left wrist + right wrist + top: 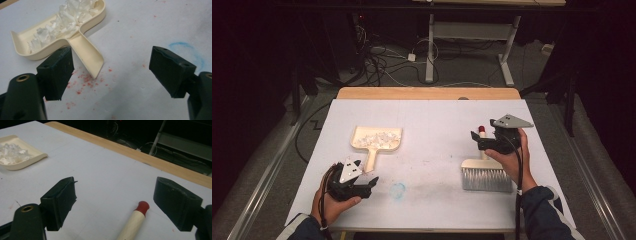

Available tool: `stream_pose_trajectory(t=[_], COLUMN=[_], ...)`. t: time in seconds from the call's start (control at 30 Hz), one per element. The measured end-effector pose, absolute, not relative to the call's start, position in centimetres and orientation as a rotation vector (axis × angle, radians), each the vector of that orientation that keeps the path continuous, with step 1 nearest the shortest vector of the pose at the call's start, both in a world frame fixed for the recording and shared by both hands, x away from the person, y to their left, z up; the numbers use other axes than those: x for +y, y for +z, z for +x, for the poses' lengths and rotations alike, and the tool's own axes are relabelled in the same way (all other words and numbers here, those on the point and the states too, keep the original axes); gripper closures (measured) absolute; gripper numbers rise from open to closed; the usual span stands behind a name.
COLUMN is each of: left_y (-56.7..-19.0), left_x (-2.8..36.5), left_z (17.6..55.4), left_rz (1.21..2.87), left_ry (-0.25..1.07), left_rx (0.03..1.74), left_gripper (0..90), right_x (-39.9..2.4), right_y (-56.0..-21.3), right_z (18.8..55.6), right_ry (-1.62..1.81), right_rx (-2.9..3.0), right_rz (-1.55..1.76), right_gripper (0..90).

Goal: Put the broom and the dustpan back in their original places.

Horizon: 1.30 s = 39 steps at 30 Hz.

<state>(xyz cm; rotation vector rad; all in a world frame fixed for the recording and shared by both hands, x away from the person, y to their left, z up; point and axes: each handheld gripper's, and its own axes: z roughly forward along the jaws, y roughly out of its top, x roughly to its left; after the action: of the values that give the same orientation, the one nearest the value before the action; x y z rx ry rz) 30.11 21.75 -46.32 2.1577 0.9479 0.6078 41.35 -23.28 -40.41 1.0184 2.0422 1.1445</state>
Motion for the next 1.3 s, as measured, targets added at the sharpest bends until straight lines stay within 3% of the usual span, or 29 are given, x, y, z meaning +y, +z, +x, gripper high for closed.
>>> stream_pose_trajectory(t=[1.3], left_y=[-46.5], left_x=[21.2], left_z=[29.9], left_rz=[2.214], left_ry=[0.629], left_rx=[0.9], left_gripper=[18.7], right_x=[-23.5], right_y=[-38.8], right_z=[36.7], right_ry=[1.173], right_rx=[2.027], right_rz=[0.881], right_gripper=[19.9])
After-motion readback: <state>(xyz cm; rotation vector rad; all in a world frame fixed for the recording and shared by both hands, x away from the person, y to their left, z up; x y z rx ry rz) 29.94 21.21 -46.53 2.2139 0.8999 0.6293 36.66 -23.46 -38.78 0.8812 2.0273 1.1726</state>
